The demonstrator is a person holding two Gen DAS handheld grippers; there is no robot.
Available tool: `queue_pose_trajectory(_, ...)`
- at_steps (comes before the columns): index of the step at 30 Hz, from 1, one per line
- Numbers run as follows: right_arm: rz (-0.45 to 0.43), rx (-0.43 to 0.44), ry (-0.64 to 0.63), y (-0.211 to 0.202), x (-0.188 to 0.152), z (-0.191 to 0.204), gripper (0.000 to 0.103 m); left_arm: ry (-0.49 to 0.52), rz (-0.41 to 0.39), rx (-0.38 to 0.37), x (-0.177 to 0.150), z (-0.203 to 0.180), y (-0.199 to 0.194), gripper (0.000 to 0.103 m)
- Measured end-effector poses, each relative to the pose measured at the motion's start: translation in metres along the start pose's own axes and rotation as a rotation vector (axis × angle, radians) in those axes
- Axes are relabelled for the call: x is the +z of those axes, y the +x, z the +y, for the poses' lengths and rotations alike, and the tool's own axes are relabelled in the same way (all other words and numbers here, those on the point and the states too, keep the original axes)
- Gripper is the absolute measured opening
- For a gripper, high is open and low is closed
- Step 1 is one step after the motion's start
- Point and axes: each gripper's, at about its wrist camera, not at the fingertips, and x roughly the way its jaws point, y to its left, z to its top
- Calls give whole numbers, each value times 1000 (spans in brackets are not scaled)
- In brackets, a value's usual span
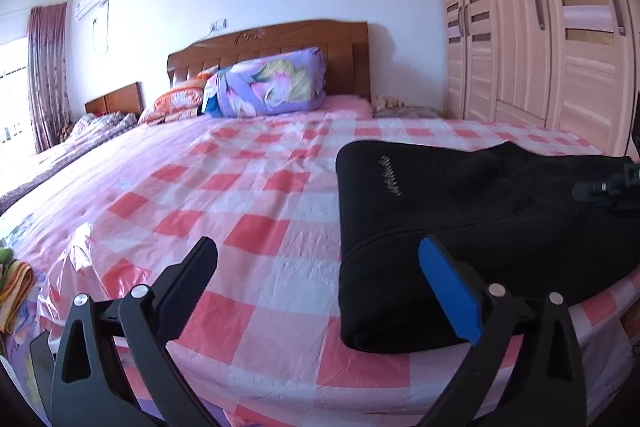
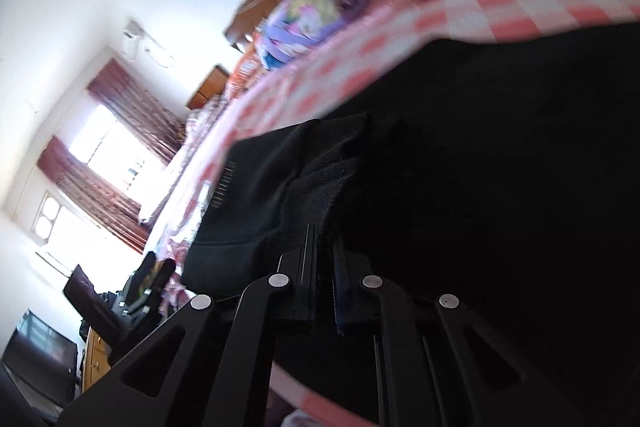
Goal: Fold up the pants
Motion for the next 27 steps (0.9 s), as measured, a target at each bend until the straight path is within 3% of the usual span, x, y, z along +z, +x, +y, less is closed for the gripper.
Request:
queue_pose_trajectory(2,2,1,3,1,-6,0,9,0,26,3,-4,-2,5,101)
queue_pose_trajectory(8,-5,-8,-12,2,-6,1,9,7,-59,45,10,-4,-9,101)
queue_pose_trajectory(14,4,34,43,-4,-8,-7,12,118,121,44,-1,-31,37,101)
queue_pose_trajectory(17,9,57,63,-16,-5,-11,19,104,103,36,-4,-29,33,101)
queue_pose_trajectory(18,-3,58,72,-22,-3,-13,25,105,102,32,-3,-28,32,101)
queue_pose_trajectory(21,-87,79,101,-45,2,-25,91,108,52,37,1,-24,19,101)
queue_pose_trajectory(24,-109,64,95,-53,10,-27,92,106,4,59,4,-21,7,101)
queue_pose_trajectory(27,-24,73,104,-36,15,-31,92,98,5,68,1,-19,5,101)
